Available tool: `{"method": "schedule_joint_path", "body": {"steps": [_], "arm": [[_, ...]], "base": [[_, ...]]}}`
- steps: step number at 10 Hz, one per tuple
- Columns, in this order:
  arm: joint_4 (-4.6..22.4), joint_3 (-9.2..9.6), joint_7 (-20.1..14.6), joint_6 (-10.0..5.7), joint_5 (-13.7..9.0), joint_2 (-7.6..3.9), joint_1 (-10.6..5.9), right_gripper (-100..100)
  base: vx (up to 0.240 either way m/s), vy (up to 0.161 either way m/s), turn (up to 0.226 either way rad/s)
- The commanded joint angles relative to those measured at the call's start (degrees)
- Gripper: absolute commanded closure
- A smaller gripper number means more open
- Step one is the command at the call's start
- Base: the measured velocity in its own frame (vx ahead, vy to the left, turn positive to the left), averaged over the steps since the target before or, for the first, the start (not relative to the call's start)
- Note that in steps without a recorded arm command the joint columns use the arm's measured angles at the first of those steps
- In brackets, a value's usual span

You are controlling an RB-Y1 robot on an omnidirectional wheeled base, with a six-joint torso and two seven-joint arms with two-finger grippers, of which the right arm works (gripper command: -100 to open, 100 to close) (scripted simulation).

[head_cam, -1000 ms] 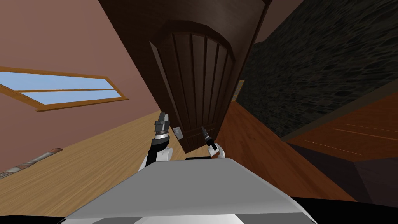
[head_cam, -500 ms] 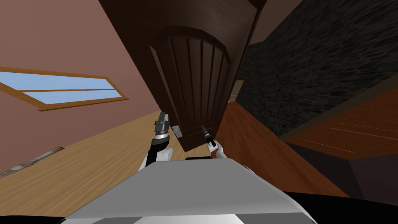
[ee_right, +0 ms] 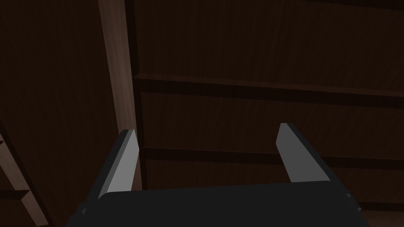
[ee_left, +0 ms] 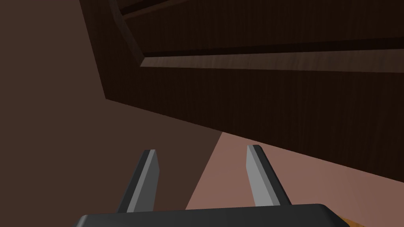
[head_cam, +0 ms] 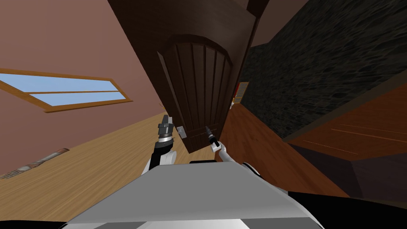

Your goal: Push the door open

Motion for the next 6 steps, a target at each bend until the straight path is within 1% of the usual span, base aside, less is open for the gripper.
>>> {"method": "schedule_joint_path", "body": {"steps": [1, 5, 6], "arm": [[1.67, -0.19, 0.55, -0.05, -1.42, 0.44, -1.95, -100], [5.34, -0.56, 1.52, -0.5, -3.83, 1.73, -5.66, -100], [6.56, -0.68, 1.85, -0.65, -4.63, 2.3, -6.88, -100]], "base": [[-0.088, -0.003, 0.005], [-0.109, 0.023, 0.006], [-0.156, 0.065, 0.014]]}}
